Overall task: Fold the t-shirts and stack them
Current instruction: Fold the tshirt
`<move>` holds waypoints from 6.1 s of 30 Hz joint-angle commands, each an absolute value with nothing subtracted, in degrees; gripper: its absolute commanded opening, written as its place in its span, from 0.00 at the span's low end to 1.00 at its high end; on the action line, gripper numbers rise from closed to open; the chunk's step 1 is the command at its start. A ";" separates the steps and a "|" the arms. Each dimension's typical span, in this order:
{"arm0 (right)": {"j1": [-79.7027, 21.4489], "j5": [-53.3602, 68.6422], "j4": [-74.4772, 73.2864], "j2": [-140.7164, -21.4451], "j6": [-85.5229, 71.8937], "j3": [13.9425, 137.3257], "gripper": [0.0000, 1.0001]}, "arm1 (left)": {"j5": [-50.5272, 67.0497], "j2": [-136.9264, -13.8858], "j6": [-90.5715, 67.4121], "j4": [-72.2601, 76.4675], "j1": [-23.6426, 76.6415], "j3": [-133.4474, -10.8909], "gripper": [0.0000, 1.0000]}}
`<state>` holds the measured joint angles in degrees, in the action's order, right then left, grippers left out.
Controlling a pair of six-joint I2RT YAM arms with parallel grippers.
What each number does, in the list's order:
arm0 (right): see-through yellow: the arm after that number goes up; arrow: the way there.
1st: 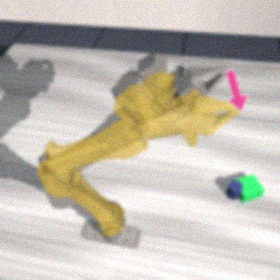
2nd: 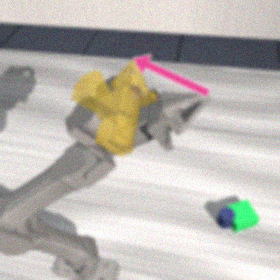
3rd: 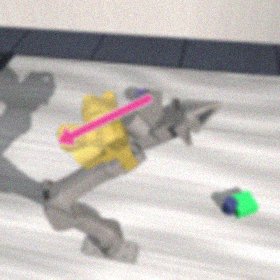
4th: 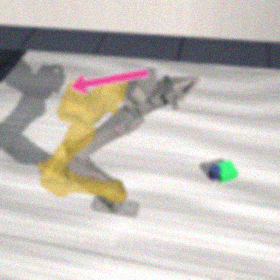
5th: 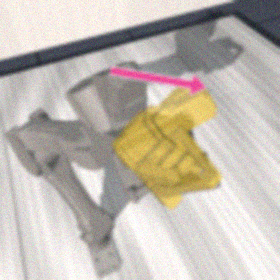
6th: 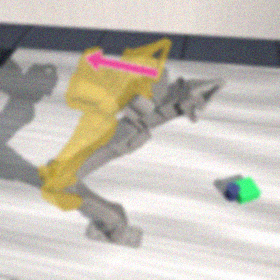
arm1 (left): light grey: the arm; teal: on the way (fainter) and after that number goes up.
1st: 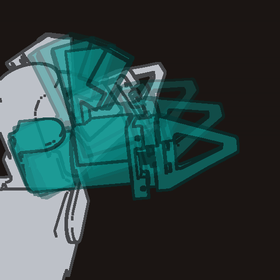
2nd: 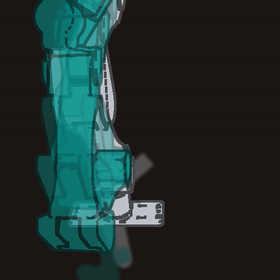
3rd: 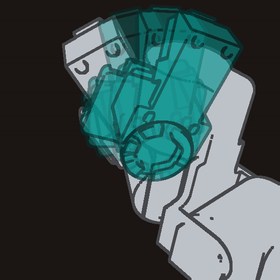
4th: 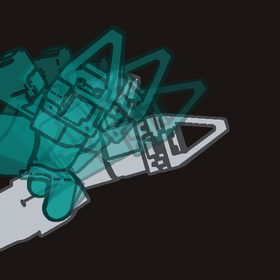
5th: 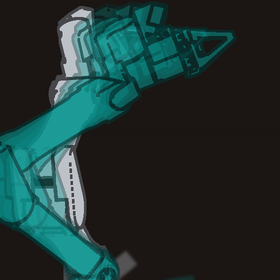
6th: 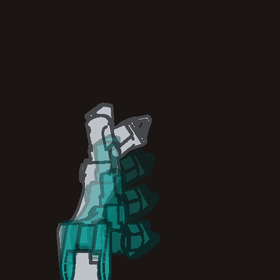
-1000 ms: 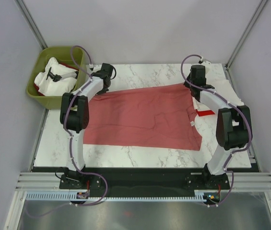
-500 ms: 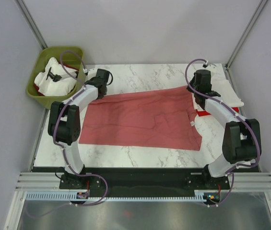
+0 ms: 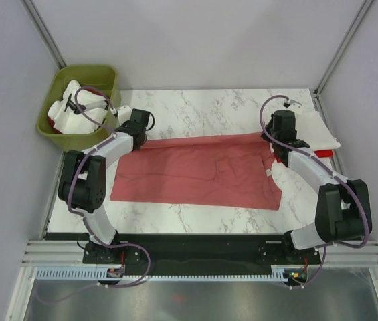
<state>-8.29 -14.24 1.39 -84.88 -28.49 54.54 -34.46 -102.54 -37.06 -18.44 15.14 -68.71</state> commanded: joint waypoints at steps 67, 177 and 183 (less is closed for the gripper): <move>-17.94 -18.55 0.97 -75.68 -37.17 41.22 0.55 | 1.76 -102.64 -37.00 17.58 34.09 -61.77 0.68; -9.58 16.95 10.29 -79.46 -42.37 25.85 0.51 | 10.19 -100.00 -26.81 33.15 46.32 -49.46 0.50; -9.67 16.70 8.88 -70.95 -40.26 19.69 0.54 | 11.33 -104.94 -25.75 27.16 45.70 -57.12 0.50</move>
